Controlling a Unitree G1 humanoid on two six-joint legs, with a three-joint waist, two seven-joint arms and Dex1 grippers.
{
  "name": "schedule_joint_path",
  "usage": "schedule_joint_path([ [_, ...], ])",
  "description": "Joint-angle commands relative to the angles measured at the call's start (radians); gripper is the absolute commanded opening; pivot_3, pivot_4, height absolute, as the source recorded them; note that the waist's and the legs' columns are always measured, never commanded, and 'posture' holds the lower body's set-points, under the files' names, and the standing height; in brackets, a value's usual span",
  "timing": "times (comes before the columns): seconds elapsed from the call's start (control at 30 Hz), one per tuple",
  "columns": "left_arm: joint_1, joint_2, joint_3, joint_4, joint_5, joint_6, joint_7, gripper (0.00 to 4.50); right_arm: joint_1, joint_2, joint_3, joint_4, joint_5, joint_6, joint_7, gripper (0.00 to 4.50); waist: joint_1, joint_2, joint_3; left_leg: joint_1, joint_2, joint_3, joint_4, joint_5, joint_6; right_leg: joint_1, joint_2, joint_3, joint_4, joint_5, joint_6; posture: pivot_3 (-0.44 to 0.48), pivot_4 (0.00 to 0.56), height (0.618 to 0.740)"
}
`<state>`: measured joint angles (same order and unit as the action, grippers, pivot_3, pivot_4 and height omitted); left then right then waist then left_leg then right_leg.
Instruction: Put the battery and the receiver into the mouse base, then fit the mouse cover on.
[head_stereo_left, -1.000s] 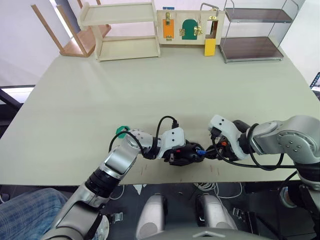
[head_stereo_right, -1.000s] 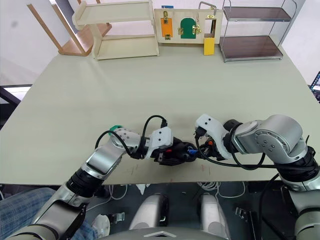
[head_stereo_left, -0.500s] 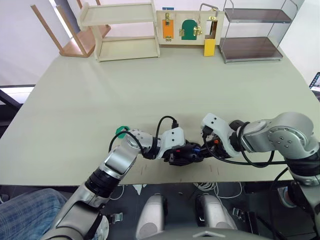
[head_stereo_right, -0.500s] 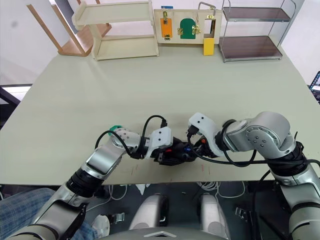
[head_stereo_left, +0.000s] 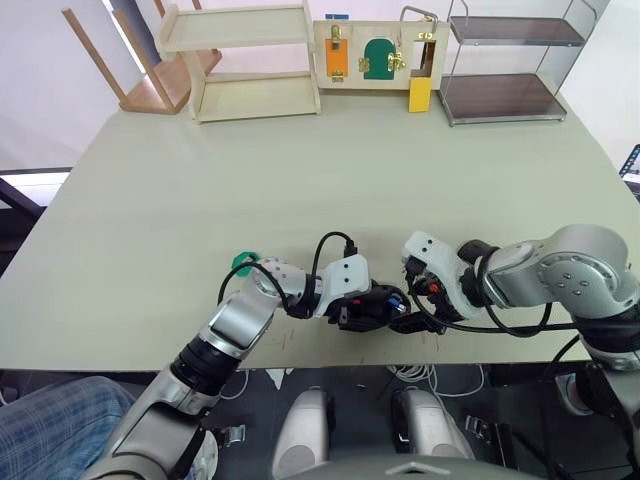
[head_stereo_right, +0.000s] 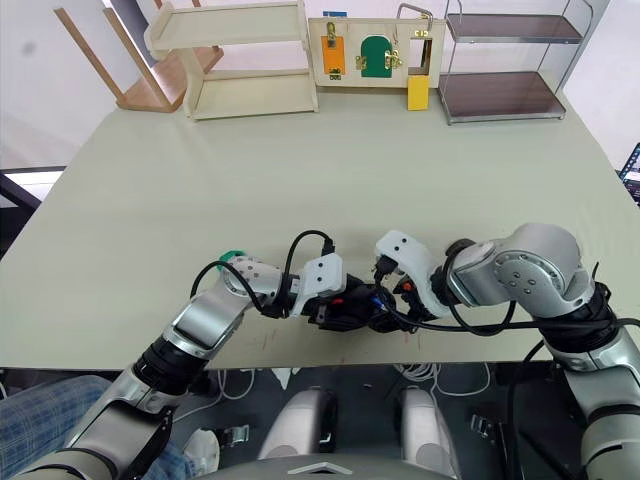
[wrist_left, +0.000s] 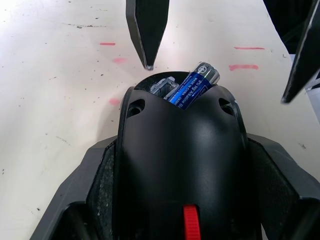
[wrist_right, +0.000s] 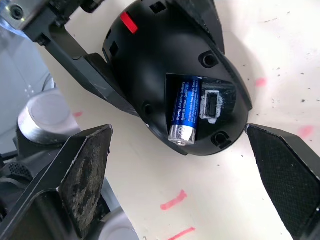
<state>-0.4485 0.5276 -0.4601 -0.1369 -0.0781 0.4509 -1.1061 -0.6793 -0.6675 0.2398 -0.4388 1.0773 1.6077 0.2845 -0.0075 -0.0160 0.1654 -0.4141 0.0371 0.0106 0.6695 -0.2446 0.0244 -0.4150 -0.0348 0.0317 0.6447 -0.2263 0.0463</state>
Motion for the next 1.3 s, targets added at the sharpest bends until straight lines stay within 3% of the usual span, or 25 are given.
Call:
schedule_joint_path([
  [0.03, 0.019, -0.003, -0.037, 0.007, 0.018, 0.013, 0.003, 2.97, 0.023, -0.039, -0.069, -0.064, 0.005, -0.014, 0.059, 4.46, 0.000, 0.000, 0.000, 0.000, 0.000, 0.000, 0.000, 0.000, 0.000, 0.000, 0.000, 0.000, 0.000, 0.000, 0.000, 0.000, 0.150, 0.740],
  [0.2, 0.021, -0.005, -0.037, 0.004, 0.019, 0.016, 0.007, 2.97, 0.183, -0.141, -0.096, -0.145, -0.116, -0.296, 0.217, 4.46, 0.004, 0.000, 0.000, 0.000, 0.000, -0.001, 0.000, 0.000, 0.000, 0.000, 0.000, -0.001, -0.001, -0.001, 0.002, 0.000, 0.150, 0.740],
  [0.3, 0.024, -0.004, -0.036, 0.002, 0.021, 0.018, 0.009, 2.97, 0.297, -0.161, -0.117, -0.153, -0.219, -0.497, 0.297, 3.73, 0.003, 0.000, 0.000, 0.000, 0.000, -0.001, 0.000, 0.000, 0.000, 0.001, 0.000, -0.002, -0.002, -0.002, 0.004, 0.000, 0.150, 0.740],
  [0.37, 0.024, -0.004, -0.035, 0.002, 0.021, 0.019, 0.010, 2.97, 0.383, -0.170, -0.127, -0.154, -0.286, -0.661, 0.395, 2.58, 0.002, 0.000, 0.000, 0.000, 0.000, -0.001, 0.000, 0.000, 0.000, 0.001, 0.000, -0.001, -0.002, -0.002, 0.004, 0.000, 0.150, 0.740],
  [0.43, 0.022, -0.003, -0.034, 0.005, 0.021, 0.018, 0.009, 2.97, 0.451, -0.153, -0.141, -0.143, -0.334, -0.787, 0.446, 2.06, 0.004, 0.000, 0.000, 0.000, 0.000, -0.001, 0.000, 0.000, 0.000, 0.001, 0.000, -0.001, -0.002, -0.002, 0.004, 0.000, 0.150, 0.740],
  [0.47, 0.022, -0.003, -0.034, 0.005, 0.020, 0.018, 0.010, 2.97, 0.477, -0.152, -0.135, -0.139, -0.364, -0.830, 0.461, 1.25, 0.003, 0.000, 0.000, 0.000, 0.000, -0.001, 0.000, 0.000, 0.000, 0.001, 0.000, -0.002, -0.002, -0.003, 0.004, 0.000, 0.150, 0.740],
  [0.5, 0.022, -0.003, -0.033, 0.006, 0.019, 0.017, 0.010, 2.97, 0.502, -0.147, -0.126, -0.135, -0.395, -0.878, 0.478, 1.10, 0.002, 0.000, 0.000, 0.000, 0.000, -0.001, 0.000, 0.000, 0.000, 0.001, 0.000, -0.002, -0.002, -0.003, 0.004, 0.000, 0.150, 0.740],
  [0.6, 0.021, -0.003, -0.031, 0.009, 0.018, 0.019, 0.011, 2.97, 0.560, -0.106, -0.108, -0.122, -0.454, -0.995, 0.513, 0.04, 0.002, 0.000, 0.000, 0.000, 0.000, -0.001, 0.000, 0.000, 0.000, 0.001, 0.001, -0.002, -0.002, -0.003, 0.004, 0.000, 0.150, 0.740],
  [0.93, 0.021, 0.005, -0.028, 0.005, 0.018, 0.022, 0.009, 2.97, 0.643, 0.012, -0.096, 0.032, -0.574, -1.300, 0.620, 0.04, 0.004, 0.000, 0.000, 0.001, 0.000, -0.001, 0.001, 0.000, 0.000, 0.001, 0.001, -0.002, -0.001, -0.003, 0.004, 0.000, 0.150, 0.740],
  [1.3, 0.026, 0.016, -0.025, -0.006, 0.016, 0.030, 0.012, 2.97, 0.605, 0.089, -0.074, 0.187, -0.648, -1.399, 0.697, 0.04, 0.003, 0.000, 0.000, 0.002, 0.000, 0.000, 0.001, 0.000, 0.000, 0.002, 0.001, -0.001, -0.001, -0.002, 0.004, 0.000, 0.150, 0.740],
])
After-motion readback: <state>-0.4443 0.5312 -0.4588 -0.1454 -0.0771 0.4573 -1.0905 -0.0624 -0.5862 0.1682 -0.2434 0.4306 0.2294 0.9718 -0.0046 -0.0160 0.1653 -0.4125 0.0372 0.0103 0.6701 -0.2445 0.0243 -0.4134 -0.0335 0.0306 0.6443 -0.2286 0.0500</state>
